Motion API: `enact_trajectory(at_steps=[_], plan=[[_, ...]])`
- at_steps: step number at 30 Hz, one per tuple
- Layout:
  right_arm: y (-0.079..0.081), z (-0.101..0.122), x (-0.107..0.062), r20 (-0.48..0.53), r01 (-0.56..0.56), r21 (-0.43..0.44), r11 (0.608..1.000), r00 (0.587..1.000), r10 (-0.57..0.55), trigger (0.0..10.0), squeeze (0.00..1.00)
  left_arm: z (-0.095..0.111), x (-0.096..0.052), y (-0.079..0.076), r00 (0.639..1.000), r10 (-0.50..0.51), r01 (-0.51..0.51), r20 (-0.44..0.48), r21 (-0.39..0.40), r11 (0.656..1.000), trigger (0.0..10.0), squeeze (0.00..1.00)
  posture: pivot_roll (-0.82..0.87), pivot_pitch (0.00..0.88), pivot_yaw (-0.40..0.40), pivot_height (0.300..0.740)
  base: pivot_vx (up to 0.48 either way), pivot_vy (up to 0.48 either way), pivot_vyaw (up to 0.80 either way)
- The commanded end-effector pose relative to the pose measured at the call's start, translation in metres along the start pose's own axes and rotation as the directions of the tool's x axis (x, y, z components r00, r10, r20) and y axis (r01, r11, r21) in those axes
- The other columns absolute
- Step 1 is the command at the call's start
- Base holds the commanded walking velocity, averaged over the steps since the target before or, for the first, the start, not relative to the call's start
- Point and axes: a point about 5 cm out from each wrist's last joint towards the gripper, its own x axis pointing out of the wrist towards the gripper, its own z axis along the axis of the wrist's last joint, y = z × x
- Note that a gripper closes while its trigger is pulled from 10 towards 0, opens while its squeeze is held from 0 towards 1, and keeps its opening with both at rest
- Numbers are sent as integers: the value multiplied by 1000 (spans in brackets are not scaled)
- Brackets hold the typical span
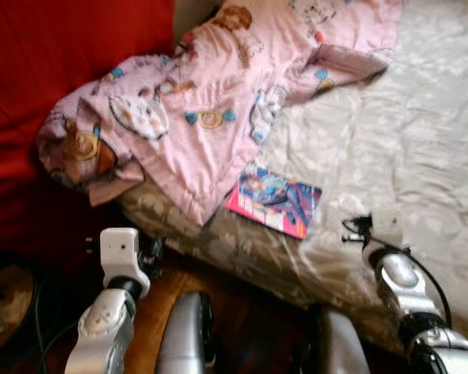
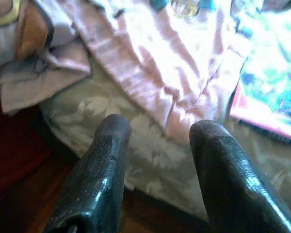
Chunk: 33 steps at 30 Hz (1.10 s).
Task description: Clean up the room
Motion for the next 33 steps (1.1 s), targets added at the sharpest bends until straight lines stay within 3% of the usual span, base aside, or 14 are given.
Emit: enact_trajectory(at_steps=[1,3,6,10,12,13,15,21,23,33], plan=[[-1,-1,-5,23,19,31,999,1000,-20,10000,0,-6,0,5,1000,20,-20,-15,2,1000,10000,0,31,73,32,600,0,0,0],[2,-5,-10,30,21,55,998,999,-22,10000,0,-8,2,6,1000,27,-27,-14,-5,1000,10000,0,18,57,32,600,0,0,0],[10,-21,-22,4,36,156,987,999,-37,10000,0,-17,7,10,998,46,-46,-32,-24,999,10000,0,-3,12,30,600,0,0,0],[16,-36,-27,-48,24,145,989,999,-17,10000,0,-32,8,14,996,60,-63,-72,-38,997,10000,0,-5,0,29,600,0,0,0],[14,-43,-30,-82,42,165,985,996,-29,10000,0,-42,8,19,992,71,-77,-105,-53,996,10000,0,-3,0,29,600,0,0,0],[11,-46,-29,-109,88,238,967,992,-64,10000,0,-53,7,24,986,82,-92,-145,-61,994,10000,0,-4,1,30,605,0,0,0],[9,-47,-28,-126,111,268,957,989,-80,10000,0,-61,5,27,981,92,-104,-172,-60,993,10000,0,-9,5,30,614,0,0,0],[13,-61,-32,-212,37,121,992,977,-10,10000,0,-86,-5,39,954,132,-160,-268,-83,984,10000,0,-12,8,37,643,0,0,0],[14,-75,-38,-290,32,109,994,957,1,10000,0,-105,-13,43,931,146,-179,-336,-68,982,10000,0,-20,10,41,657,0,0,0],[10,-103,-59,-427,58,76,995,904,-20,10000,0,-141,-35,45,860,152,-202,-486,-51,978,10000,0,-26,0,36,715,0,0,0]])
